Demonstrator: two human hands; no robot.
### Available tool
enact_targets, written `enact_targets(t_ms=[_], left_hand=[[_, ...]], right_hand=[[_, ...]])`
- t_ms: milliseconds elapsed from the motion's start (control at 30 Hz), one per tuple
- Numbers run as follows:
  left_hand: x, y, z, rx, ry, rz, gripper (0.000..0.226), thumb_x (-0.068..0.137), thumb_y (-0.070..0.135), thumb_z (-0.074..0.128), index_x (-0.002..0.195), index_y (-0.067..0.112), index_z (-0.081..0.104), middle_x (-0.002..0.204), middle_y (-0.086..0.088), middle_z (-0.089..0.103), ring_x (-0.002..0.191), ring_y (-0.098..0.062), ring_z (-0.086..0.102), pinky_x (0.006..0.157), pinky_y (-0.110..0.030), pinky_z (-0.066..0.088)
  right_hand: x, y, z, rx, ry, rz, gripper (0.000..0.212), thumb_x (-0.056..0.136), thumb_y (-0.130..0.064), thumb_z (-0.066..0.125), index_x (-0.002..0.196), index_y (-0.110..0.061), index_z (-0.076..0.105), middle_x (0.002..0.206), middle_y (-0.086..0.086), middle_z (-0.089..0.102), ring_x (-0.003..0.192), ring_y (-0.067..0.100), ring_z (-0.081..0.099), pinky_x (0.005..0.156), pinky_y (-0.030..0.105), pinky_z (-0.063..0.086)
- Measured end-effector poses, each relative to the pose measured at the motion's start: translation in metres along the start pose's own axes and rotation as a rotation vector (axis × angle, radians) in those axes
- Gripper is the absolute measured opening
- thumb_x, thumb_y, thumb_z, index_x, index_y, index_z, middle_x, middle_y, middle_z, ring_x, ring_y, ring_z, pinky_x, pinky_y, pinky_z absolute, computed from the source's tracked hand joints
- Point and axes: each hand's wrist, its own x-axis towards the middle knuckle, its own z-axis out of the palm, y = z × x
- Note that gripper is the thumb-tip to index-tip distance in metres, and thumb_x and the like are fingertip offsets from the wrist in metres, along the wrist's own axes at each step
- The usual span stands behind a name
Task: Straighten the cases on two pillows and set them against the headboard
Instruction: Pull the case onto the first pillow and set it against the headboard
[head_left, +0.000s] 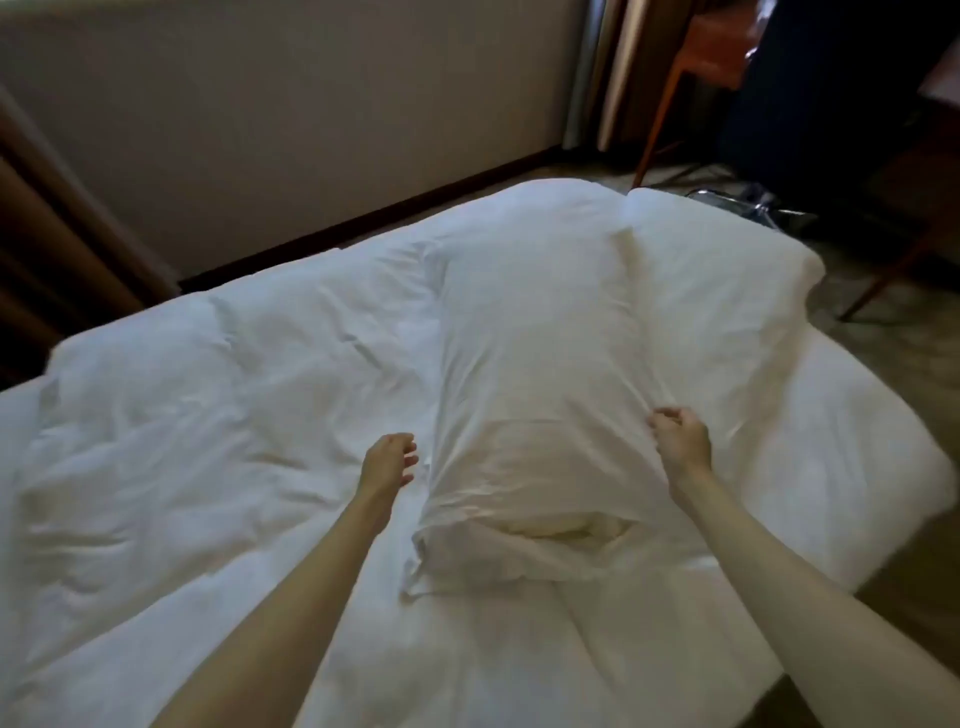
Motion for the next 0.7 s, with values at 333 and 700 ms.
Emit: enact_targets(t_ms=[333,700], left_hand=[[0.067,-0.017,0.082,0.346,-0.048,-0.057,0.082,0.088,0.057,0.051,0.151,0.028,0.009,0.154,-0.019,0.023,0.135,-0.04,0.034,0.109,-0.052,0.031],[0.081,-0.043,0.079,0.291,-0.13,-0.203,0.085,0.088,0.067,0.038,0.144,0.004,0.034,0.144,-0.019,0.045,0.129,-0.034,0.046,0.11,-0.046,0.036]], right_hand=[[0.073,0.044,-0.006,-0.094,-0.08,0.062,0.074,0.086,-0.043,0.058,0.15,-0.031,0.023,0.153,0.008,0.036,0.138,0.031,0.037,0.114,0.049,0.03],[0.058,0.052,0.034,0.147,-0.142,0.18,0.054,0.085,-0.04,0.062,0.127,-0.007,0.056,0.126,0.011,0.063,0.109,0.022,0.059,0.094,0.034,0.045]])
